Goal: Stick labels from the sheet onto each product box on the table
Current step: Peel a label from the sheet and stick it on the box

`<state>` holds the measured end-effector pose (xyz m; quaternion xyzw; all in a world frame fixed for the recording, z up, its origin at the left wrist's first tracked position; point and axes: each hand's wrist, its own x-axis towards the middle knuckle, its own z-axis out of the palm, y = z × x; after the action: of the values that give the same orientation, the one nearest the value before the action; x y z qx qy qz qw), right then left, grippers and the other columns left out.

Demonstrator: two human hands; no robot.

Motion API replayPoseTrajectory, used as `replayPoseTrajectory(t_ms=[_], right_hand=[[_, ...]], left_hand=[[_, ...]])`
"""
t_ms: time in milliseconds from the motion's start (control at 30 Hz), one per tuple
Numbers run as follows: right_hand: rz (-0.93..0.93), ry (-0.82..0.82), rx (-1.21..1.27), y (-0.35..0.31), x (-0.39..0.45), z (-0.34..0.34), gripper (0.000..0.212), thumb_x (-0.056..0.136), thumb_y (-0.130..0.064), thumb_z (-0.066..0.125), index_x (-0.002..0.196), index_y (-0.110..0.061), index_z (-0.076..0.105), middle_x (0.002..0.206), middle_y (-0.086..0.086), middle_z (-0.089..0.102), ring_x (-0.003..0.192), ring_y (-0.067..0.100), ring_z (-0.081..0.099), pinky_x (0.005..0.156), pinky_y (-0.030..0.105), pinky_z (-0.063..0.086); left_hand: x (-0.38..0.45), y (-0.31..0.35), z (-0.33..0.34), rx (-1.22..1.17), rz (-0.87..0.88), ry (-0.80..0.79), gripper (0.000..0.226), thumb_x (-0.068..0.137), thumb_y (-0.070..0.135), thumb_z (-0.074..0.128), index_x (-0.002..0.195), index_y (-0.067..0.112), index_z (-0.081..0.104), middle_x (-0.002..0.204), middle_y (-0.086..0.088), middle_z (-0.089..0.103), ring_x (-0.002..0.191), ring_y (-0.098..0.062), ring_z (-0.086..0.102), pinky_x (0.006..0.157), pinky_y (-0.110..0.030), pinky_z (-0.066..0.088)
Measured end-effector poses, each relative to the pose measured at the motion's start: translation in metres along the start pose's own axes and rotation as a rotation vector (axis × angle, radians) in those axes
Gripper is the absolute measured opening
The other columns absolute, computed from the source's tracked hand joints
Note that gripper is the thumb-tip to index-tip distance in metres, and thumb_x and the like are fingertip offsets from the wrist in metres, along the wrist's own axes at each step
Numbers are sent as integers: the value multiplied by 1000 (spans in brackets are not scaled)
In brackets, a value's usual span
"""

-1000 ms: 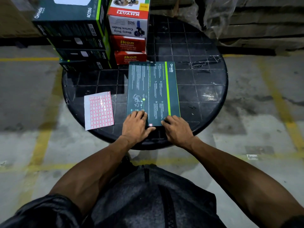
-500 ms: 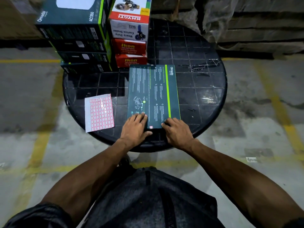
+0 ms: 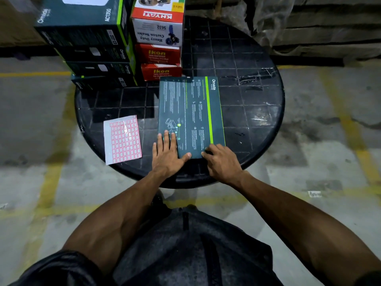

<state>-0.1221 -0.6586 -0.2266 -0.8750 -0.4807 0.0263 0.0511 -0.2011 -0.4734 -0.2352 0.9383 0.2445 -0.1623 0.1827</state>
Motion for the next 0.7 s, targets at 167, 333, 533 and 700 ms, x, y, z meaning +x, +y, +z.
replayPoseTrajectory(t_ms=[167,333,533,700], right_hand=[[-16,14,5,0,0,-3,35,62,-17,76,97,-13,75,89,5,62,74,26,57,63,31,47],[-13,40,-6,0,0,-1,35,64,-19,76,98,-12,75,89,5,62,73,25,57,63,31,47],[7,5,11,-1,2,-5,28,63,-18,75,91,-15,75,86,5,60,73,26,57,62,31,47],[46,-21,81,-1,0,-5,34,67,-14,71,101,-13,73,95,8,61,80,31,59,67,36,49]], left_hand=[[-1,1,-1,-8,-5,8,75,100,55,24,153,17,-13,160,-5,-23,146,-23,-25,120,-45,-10],[-3,-1,0,38,7,1,91,92,72,25,152,18,-17,158,-4,-27,145,-24,-25,116,-42,-14],[-2,5,-2,14,-8,-4,76,101,55,25,153,16,-15,159,-5,-25,145,-25,-26,118,-45,-13],[-7,-8,-13,-106,61,12,64,105,40,30,155,19,-3,161,-7,-18,147,-25,-18,121,-47,2]])
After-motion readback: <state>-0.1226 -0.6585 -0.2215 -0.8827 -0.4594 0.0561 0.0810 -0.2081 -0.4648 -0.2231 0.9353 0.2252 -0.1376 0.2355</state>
